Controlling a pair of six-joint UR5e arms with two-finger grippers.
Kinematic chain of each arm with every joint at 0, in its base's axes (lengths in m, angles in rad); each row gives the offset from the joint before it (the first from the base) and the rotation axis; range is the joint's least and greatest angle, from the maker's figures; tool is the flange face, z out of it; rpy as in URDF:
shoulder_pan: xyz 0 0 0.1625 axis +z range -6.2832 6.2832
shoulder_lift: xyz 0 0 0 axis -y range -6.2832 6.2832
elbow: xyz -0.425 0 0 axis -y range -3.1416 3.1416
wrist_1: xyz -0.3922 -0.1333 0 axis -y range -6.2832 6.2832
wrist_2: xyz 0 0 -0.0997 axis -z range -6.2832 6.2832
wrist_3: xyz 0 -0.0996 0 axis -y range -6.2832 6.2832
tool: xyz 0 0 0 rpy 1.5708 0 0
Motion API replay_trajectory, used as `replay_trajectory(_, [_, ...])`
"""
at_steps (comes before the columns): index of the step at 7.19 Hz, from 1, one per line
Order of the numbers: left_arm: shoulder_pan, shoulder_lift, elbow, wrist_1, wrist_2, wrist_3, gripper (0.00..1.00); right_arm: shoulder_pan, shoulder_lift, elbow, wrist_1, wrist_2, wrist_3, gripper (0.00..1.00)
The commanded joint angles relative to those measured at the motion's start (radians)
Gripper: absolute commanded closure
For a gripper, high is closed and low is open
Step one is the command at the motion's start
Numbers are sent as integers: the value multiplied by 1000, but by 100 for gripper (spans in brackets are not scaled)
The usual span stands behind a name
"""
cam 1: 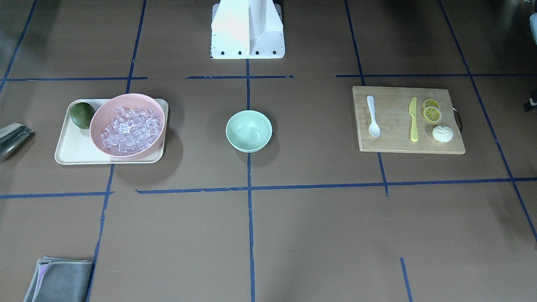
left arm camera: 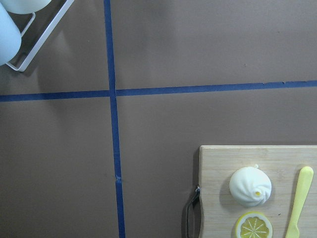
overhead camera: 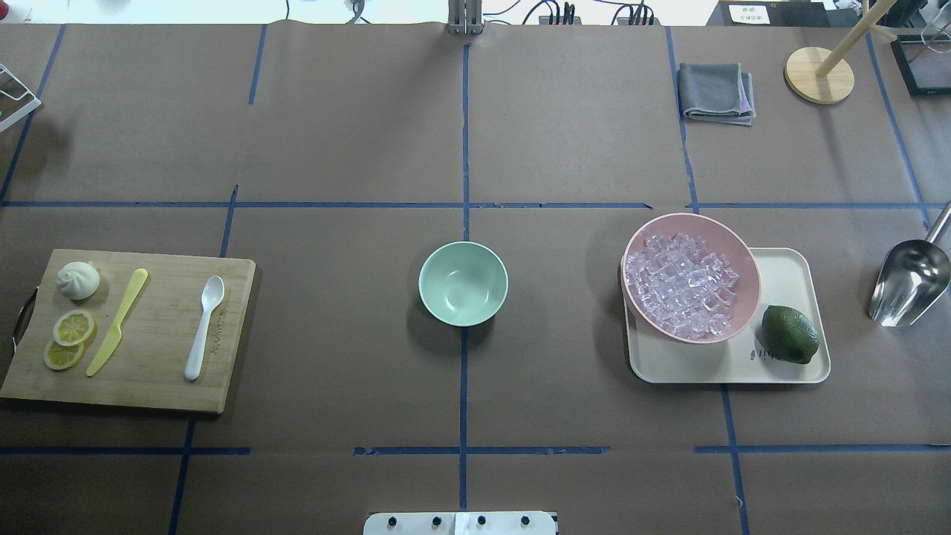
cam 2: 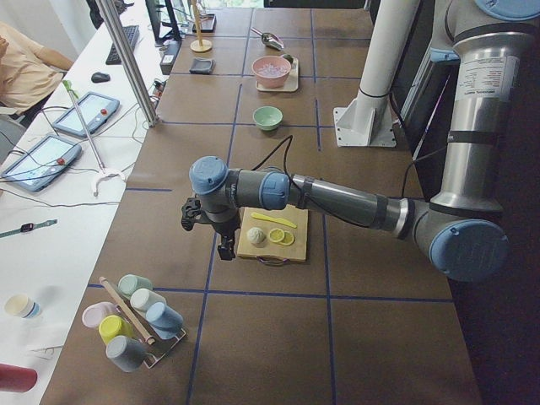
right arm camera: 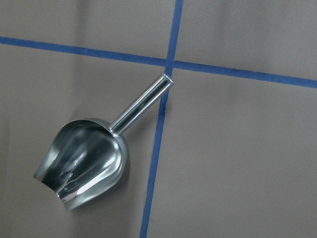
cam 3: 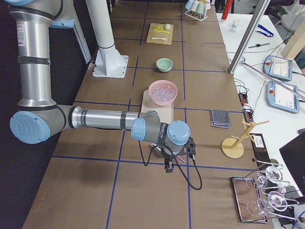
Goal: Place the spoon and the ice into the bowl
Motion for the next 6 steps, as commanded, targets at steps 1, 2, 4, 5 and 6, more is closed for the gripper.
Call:
replay_trajectory(1, [2,-5,4,-4,-8,0,0,-13,-1,1,43,45,7,0])
replay_trajectory(2, [2,-7,-2,-7,-40,6,0,-31,-4,5,90,89,10,0])
replay_trajectory(4, [3,9,1,-85,-95,3,0,-164,-7,109,226,91,307,0])
replay_trajectory(5, [2,15,1,-86,-105,4,0,-224,-7,172,291,88,512,0])
replay_trajectory(6, [3,15,-1,-86,-105,6,0,-322,-4,265,325,56,714,1])
